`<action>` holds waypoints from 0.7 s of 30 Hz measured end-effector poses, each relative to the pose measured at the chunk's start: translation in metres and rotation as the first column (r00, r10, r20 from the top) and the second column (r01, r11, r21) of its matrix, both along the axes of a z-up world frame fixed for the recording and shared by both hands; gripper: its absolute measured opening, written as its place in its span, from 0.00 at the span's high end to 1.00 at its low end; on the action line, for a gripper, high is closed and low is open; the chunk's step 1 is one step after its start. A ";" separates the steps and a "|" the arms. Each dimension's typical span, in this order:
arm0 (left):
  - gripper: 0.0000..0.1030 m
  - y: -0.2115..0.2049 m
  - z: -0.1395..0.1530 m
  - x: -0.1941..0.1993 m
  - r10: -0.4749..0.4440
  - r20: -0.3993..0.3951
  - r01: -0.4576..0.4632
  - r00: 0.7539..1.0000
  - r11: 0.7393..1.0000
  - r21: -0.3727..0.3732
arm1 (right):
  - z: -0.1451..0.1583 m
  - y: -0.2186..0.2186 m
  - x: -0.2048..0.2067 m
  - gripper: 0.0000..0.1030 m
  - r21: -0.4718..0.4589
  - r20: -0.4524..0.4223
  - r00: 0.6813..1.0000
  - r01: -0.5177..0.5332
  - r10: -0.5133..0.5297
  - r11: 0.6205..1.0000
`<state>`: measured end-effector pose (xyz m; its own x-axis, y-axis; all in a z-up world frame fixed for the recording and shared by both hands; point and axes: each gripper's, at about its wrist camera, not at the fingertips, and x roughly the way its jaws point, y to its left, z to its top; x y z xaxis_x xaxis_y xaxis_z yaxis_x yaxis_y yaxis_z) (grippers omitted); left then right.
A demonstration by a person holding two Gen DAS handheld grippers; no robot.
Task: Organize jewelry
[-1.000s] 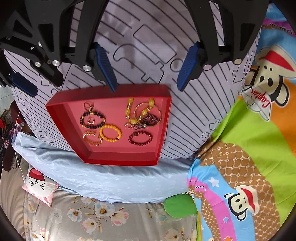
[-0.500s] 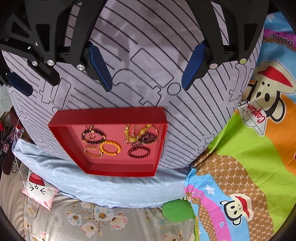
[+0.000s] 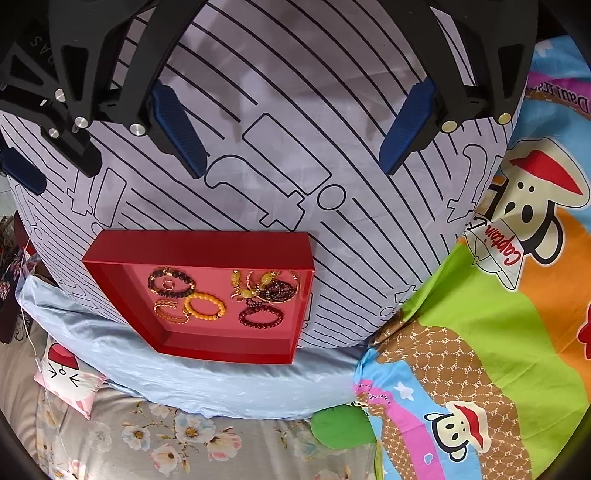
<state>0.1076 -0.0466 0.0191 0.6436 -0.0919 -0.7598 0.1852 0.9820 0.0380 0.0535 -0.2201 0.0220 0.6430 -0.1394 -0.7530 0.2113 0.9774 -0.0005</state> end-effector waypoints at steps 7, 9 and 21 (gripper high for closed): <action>0.12 0.001 0.002 0.002 0.002 -0.002 -0.002 1.000 1.000 0.003 | 0.003 -0.002 0.002 0.25 -0.005 0.006 1.000 0.004 -0.004 1.000; 0.12 0.000 0.004 0.004 0.004 -0.004 -0.004 1.000 1.000 0.003 | 0.003 -0.002 0.003 0.25 0.002 0.004 1.000 0.003 -0.003 1.000; 0.12 0.000 0.005 0.010 0.018 0.003 -0.018 1.000 1.000 0.019 | 0.001 -0.002 0.011 0.25 0.008 -0.002 1.000 -0.006 0.006 1.000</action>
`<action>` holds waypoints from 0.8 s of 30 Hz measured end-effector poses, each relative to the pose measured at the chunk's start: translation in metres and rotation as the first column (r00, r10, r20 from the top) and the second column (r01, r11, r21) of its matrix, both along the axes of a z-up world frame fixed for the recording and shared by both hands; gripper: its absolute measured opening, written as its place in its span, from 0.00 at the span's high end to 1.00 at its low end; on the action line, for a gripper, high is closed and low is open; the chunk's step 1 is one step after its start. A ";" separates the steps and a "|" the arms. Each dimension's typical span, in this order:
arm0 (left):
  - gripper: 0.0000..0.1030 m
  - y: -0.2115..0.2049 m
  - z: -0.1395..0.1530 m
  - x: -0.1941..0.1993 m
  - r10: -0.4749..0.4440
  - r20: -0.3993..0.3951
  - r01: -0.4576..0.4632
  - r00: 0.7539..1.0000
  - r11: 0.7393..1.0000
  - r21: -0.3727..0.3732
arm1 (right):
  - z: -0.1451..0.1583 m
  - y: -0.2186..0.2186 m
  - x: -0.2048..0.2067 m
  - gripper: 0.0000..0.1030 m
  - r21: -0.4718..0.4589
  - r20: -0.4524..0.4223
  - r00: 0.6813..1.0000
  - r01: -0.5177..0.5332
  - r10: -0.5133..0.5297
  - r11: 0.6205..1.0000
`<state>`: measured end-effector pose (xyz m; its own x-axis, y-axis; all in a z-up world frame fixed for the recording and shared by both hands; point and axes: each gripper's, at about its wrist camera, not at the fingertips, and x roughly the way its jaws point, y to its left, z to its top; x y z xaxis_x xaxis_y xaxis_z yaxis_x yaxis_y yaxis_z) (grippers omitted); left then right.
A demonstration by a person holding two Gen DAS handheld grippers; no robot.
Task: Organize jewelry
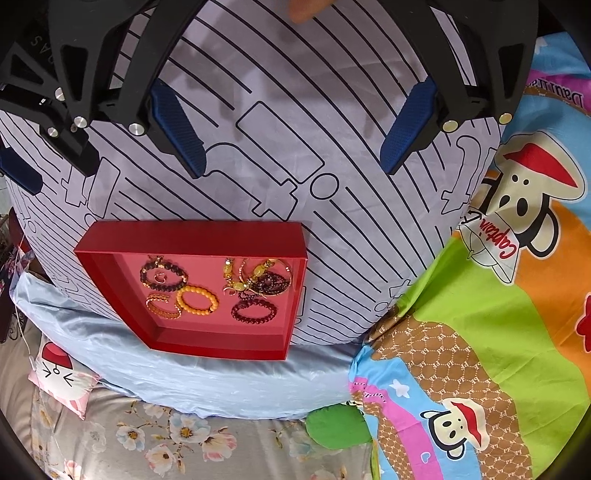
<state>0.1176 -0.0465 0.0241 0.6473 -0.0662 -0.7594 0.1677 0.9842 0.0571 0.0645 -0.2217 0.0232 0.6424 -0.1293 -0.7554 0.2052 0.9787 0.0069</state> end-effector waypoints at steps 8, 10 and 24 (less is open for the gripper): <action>0.12 0.001 0.000 0.002 0.016 0.006 -0.016 1.000 1.000 0.012 | -0.001 0.000 0.003 0.25 0.009 -0.001 1.000 -0.011 0.011 1.000; 0.12 0.001 0.001 0.002 0.018 0.009 -0.019 1.000 1.000 0.015 | -0.001 0.000 0.004 0.25 0.010 -0.001 1.000 -0.011 0.011 1.000; 0.12 0.000 0.003 0.003 0.018 0.012 -0.018 1.000 1.000 0.017 | 0.000 0.000 0.005 0.25 0.012 0.000 1.000 -0.011 0.011 1.000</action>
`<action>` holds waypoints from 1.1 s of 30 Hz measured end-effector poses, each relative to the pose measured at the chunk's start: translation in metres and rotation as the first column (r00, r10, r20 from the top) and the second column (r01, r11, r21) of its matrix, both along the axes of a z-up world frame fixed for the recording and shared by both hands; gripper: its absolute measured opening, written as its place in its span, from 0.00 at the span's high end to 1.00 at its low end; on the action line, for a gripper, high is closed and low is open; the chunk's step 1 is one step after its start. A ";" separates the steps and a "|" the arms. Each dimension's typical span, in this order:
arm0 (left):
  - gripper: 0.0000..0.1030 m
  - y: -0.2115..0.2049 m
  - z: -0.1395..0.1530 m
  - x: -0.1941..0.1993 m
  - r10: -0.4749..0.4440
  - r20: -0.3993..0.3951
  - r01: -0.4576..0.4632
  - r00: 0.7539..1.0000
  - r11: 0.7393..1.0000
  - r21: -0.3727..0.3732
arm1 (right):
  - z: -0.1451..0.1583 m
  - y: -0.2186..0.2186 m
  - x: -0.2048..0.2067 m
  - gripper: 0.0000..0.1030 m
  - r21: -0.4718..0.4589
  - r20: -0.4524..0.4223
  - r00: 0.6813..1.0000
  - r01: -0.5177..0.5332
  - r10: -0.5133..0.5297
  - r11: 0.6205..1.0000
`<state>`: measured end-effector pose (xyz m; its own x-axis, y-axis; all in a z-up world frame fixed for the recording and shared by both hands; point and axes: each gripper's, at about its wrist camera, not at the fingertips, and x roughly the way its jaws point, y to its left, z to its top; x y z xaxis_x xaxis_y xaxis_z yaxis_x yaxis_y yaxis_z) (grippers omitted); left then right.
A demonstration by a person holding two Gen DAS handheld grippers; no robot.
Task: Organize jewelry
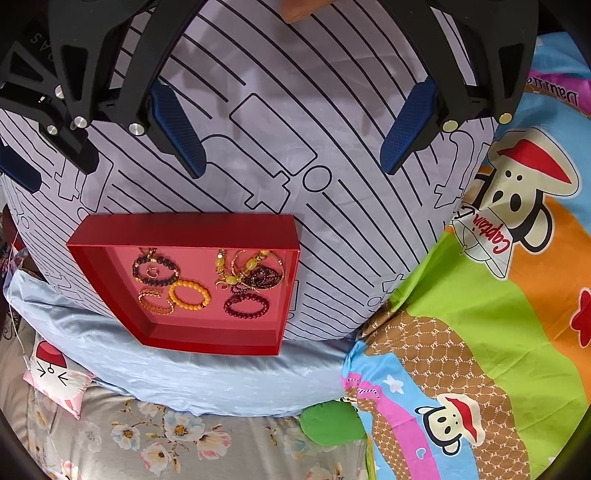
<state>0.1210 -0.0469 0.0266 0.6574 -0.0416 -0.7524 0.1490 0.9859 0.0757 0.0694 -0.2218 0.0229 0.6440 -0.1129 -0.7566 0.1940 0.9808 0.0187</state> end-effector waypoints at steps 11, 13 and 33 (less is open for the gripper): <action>0.12 0.000 0.000 -0.001 0.001 0.001 -0.001 1.000 1.000 -0.002 | 0.001 0.000 0.000 0.25 -0.001 0.000 1.000 0.002 -0.002 1.000; 0.12 0.000 0.000 0.000 0.001 0.001 -0.001 1.000 1.000 -0.002 | 0.000 0.000 0.001 0.25 -0.001 0.001 1.000 0.000 0.000 1.000; 0.12 0.002 -0.001 -0.002 0.019 0.002 -0.019 1.000 1.000 -0.006 | 0.003 0.002 -0.001 0.25 0.000 0.003 1.000 -0.001 0.001 1.000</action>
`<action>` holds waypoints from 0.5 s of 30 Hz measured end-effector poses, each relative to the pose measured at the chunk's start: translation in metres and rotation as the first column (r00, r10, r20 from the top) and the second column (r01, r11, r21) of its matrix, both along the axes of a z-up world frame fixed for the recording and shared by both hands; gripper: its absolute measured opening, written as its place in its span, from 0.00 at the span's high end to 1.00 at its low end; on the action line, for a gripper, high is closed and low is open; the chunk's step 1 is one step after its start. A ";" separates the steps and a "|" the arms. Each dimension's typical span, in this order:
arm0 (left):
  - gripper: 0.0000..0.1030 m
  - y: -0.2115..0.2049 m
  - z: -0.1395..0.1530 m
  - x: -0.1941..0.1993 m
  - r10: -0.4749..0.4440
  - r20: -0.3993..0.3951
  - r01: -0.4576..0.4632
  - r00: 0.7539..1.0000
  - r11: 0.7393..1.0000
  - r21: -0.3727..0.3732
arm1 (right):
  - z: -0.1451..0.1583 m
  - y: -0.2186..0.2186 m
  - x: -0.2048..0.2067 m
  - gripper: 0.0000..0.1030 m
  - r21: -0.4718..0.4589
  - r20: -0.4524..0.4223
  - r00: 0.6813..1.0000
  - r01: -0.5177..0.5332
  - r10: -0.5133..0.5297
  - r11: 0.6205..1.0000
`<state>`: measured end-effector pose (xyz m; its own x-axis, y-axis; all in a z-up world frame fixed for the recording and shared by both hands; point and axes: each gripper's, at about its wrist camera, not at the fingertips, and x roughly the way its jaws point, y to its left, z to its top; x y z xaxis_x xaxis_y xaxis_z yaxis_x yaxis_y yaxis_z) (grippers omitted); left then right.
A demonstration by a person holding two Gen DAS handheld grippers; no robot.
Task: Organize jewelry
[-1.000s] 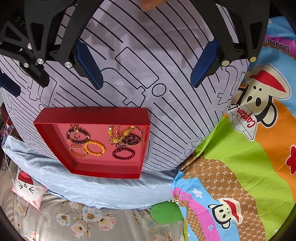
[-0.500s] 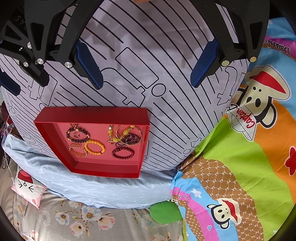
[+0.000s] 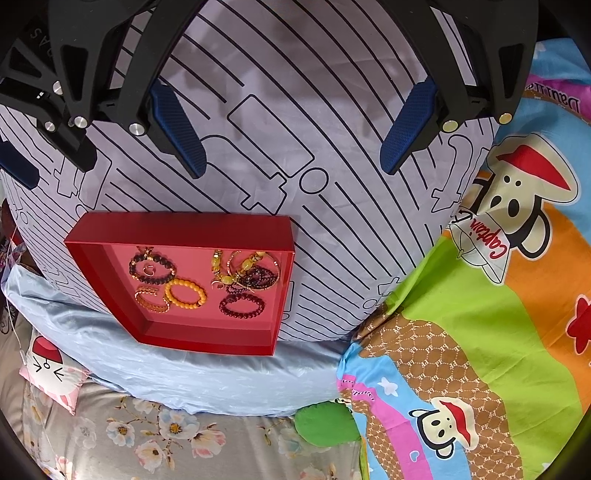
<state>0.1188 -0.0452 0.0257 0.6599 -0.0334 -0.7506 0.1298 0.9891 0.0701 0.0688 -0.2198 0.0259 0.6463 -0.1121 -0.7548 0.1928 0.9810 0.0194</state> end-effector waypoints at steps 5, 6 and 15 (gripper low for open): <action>0.13 0.000 0.000 0.000 0.000 0.001 0.000 1.000 1.000 0.000 | 0.000 0.000 0.000 0.25 -0.001 0.000 1.000 0.000 0.000 1.000; 0.13 -0.001 0.000 0.000 0.000 0.001 0.000 1.000 1.000 0.000 | 0.000 -0.001 0.000 0.25 -0.001 0.000 1.000 0.000 0.000 1.000; 0.13 -0.001 0.001 0.001 -0.001 0.001 0.001 1.000 1.000 0.000 | 0.001 0.000 0.000 0.25 -0.002 0.001 1.000 0.001 -0.001 1.000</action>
